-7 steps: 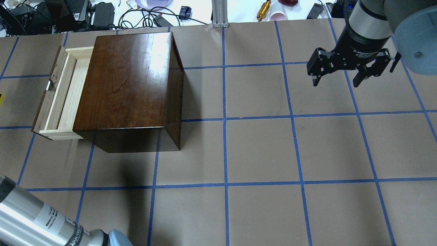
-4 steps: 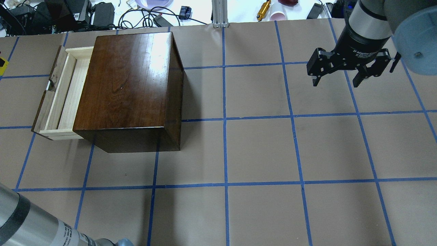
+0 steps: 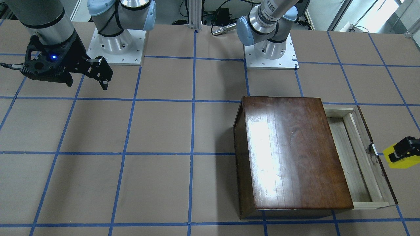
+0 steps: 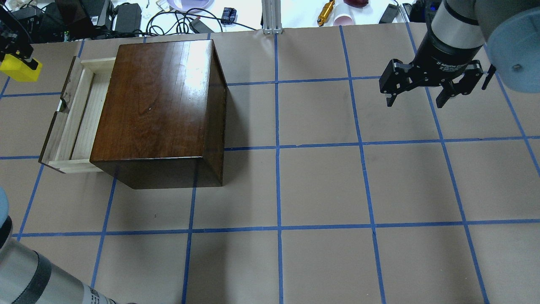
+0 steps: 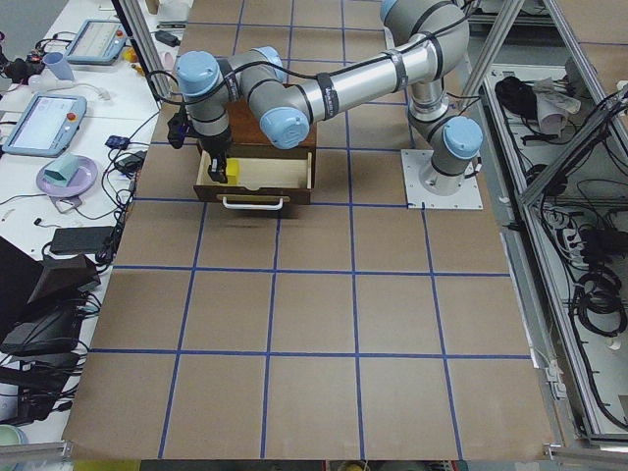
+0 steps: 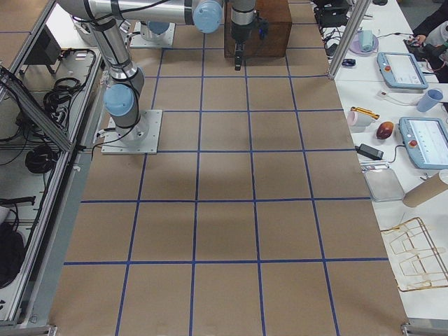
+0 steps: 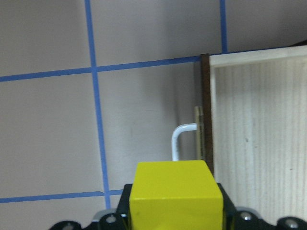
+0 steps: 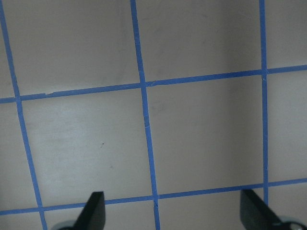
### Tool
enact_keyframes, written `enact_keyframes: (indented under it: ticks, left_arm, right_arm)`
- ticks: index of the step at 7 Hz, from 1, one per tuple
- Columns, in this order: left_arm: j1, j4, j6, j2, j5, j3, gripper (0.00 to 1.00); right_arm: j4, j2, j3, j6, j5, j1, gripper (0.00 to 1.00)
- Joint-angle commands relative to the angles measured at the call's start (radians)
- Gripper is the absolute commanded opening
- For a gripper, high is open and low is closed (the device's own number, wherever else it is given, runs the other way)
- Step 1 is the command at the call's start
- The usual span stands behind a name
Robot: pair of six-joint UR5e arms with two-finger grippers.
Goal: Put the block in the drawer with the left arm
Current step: 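Carry the yellow cube over the open drawer and release it inside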
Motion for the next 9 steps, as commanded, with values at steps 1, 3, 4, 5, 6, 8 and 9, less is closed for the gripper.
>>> enact_keyframes:
  ticks: [1,3,4,5,6,8,9]
  left_arm:
    - [-0.041,0.012,-0.076,0.006,-0.021,-0.099,0.00]
    - [-0.062,0.078,-0.107,0.003,-0.021,-0.173,0.00]
    - [-0.062,0.084,-0.119,-0.013,-0.023,-0.184,0.00]
    - [-0.062,0.086,-0.114,-0.018,-0.024,-0.189,0.00]
    - [-0.062,0.085,-0.108,-0.018,-0.026,-0.189,0.22]
    - [-0.062,0.084,-0.119,-0.011,-0.033,-0.196,1.00]
    - [-0.064,0.083,-0.142,0.014,-0.065,-0.189,1.00]
  right_arm:
    - [0.000,0.000,0.000,0.000,-0.001,0.001,1.00]
    - [0.000,0.000,0.000,0.000,-0.002,0.001,1.00]
    - [0.000,0.000,0.000,0.000,-0.002,0.001,1.00]
    - [0.000,0.000,0.000,0.000,-0.002,0.001,1.00]
    - [0.000,0.000,0.000,0.000,-0.002,0.001,1.00]
    - [0.000,0.000,0.000,0.000,-0.002,0.001,1.00]
    - [0.000,0.000,0.000,0.000,-0.002,0.001,1.00]
